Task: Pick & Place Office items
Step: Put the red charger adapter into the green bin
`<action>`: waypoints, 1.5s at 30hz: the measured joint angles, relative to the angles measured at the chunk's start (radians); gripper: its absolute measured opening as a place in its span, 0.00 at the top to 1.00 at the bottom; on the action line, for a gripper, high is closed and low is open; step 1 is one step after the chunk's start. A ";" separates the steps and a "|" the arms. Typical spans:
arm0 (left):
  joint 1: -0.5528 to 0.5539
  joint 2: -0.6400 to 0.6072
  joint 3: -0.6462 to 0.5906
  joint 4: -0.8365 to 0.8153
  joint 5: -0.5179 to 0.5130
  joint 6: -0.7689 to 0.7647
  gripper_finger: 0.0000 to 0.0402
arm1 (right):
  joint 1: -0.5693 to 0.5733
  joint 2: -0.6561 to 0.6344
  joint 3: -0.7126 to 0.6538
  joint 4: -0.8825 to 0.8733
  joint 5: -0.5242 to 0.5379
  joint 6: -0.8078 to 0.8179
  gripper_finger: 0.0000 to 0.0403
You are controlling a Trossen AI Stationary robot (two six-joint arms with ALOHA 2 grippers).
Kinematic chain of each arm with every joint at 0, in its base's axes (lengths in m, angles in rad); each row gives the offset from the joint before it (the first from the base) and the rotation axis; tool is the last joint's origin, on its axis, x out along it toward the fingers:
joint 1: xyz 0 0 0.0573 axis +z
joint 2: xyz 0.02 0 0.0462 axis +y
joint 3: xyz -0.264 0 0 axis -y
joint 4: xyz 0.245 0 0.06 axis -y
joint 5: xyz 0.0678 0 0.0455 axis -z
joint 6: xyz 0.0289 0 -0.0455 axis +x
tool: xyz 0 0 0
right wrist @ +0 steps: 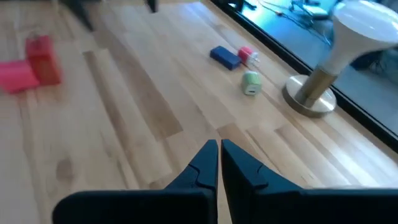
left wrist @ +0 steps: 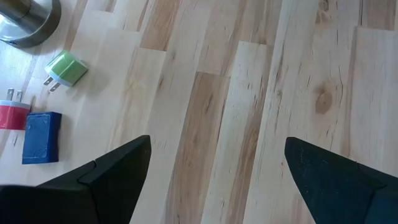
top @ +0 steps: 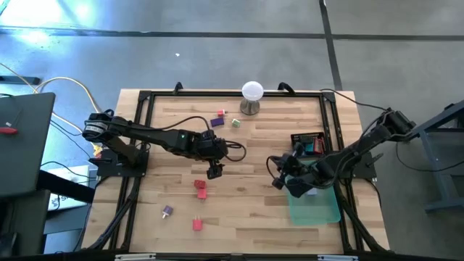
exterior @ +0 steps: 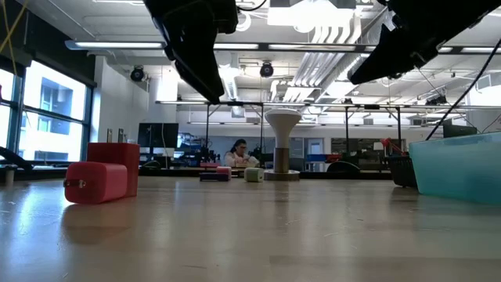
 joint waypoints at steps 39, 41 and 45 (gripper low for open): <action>0.174 -0.001 0.000 -0.431 0.453 0.321 0.10 | 0.010 0.130 0.000 0.252 0.249 -0.213 0.47; 0.205 -0.008 0.000 -0.494 0.527 0.285 0.10 | 0.010 0.130 0.000 0.252 0.225 -0.213 0.47; 0.220 -0.032 0.000 -0.546 0.566 0.201 0.10 | 0.010 0.130 0.000 0.252 0.210 -0.213 0.47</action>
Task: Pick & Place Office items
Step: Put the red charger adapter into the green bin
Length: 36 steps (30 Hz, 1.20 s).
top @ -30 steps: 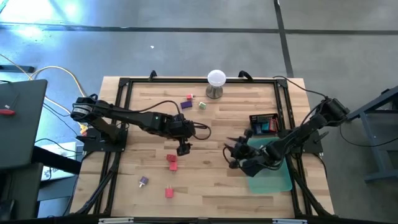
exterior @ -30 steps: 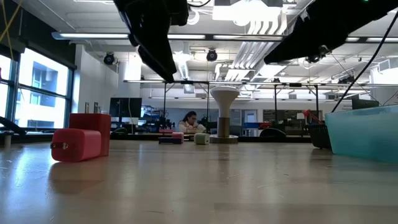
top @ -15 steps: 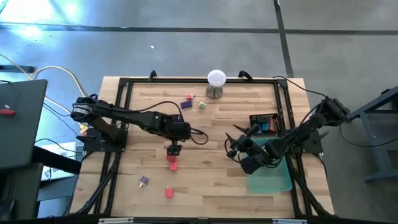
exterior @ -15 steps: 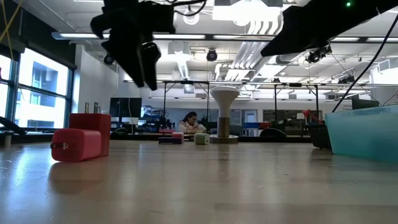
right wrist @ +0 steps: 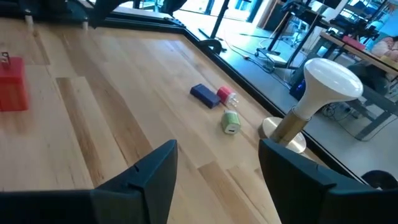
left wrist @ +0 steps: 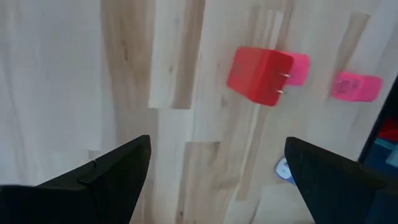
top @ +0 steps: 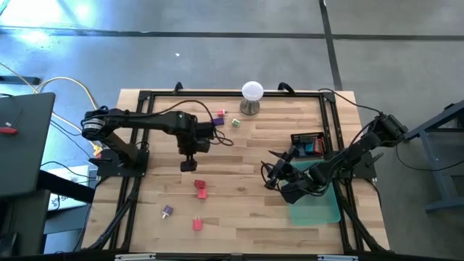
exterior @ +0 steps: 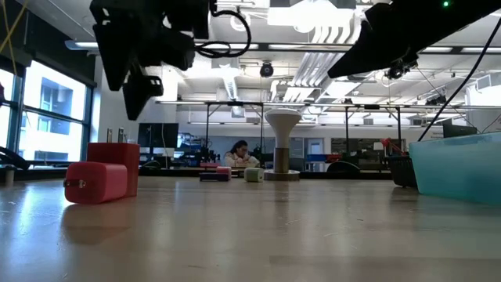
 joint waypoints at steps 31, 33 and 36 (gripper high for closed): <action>-0.407 -0.018 0.000 0.273 0.001 -0.260 0.10 | 0.000 0.000 0.000 0.000 -0.063 0.034 0.47; -0.406 -0.018 0.000 0.298 0.001 -0.263 0.10 | 0.000 0.000 0.000 0.001 -0.092 0.034 0.47; -0.406 -0.018 0.000 0.314 0.001 -0.264 0.10 | 0.000 0.000 0.000 0.001 -0.131 0.034 0.47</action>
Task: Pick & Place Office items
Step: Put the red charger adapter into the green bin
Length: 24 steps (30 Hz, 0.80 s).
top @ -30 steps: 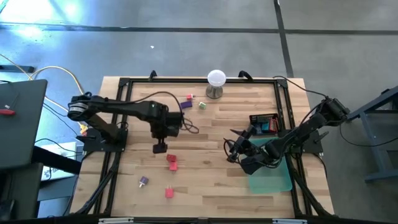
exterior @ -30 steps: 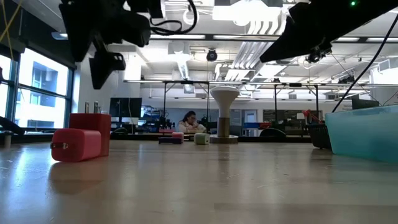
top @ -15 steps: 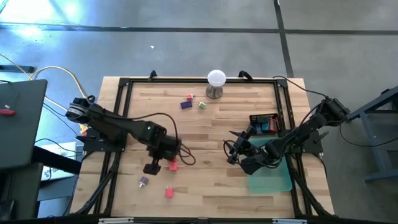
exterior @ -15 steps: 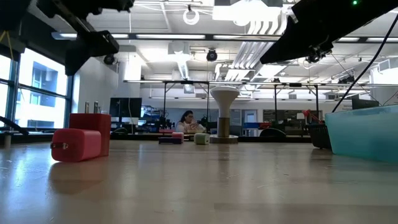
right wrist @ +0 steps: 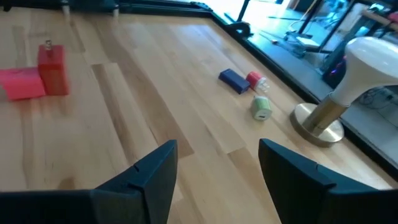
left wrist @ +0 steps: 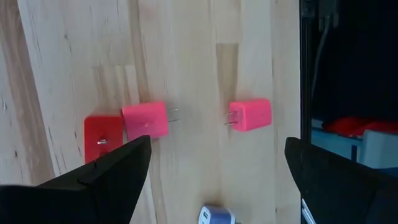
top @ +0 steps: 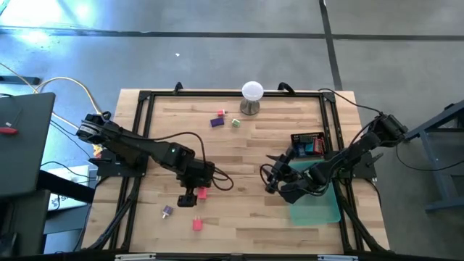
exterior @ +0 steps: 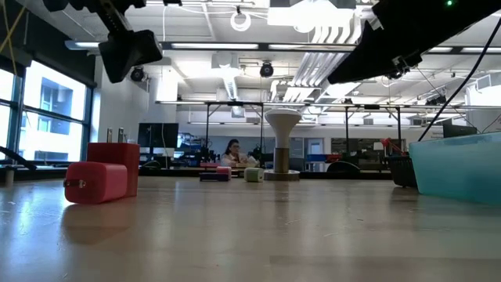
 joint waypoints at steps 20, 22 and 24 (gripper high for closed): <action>-0.025 0.000 -0.001 0.012 -0.034 -0.003 0.10 | -0.007 0.000 0.000 0.000 -0.028 0.042 0.47; -0.031 0.000 -0.001 0.004 -0.061 -0.025 0.10 | -0.007 0.000 0.000 0.000 -0.029 0.042 0.47; -0.041 0.000 -0.001 0.006 -0.057 -0.063 0.10 | -0.007 0.000 0.000 0.000 -0.028 0.042 0.47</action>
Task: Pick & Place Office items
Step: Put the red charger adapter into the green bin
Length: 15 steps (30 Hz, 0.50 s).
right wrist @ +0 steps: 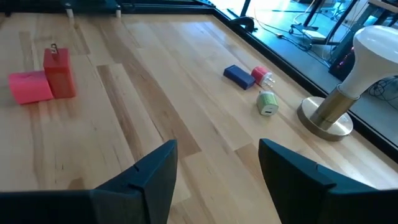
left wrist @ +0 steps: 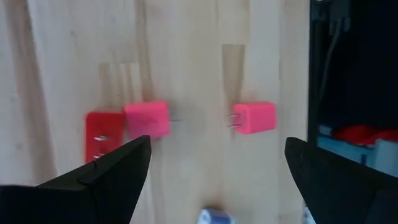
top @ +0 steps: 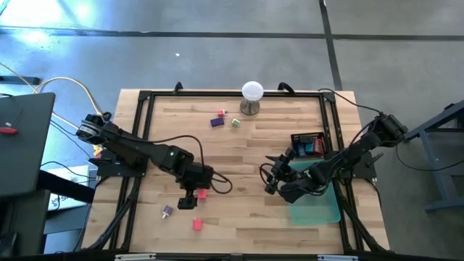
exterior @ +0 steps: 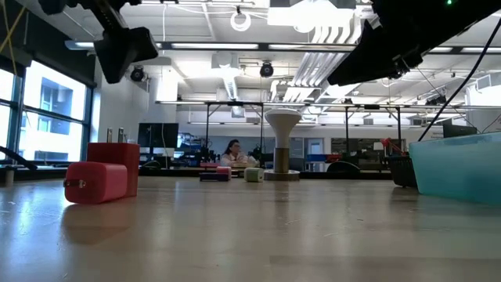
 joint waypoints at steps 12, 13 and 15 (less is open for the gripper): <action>-0.113 0.008 0.000 -0.065 -0.339 -0.050 0.10 | -0.040 0.000 0.000 0.003 0.001 -0.002 0.47; -0.118 0.008 0.000 -0.088 -0.371 -0.051 0.10 | -0.049 0.000 0.000 0.006 0.002 -0.004 0.47; -0.129 0.008 0.000 -0.150 -0.424 -0.050 0.10 | -0.067 0.000 0.000 0.007 0.002 -0.004 0.47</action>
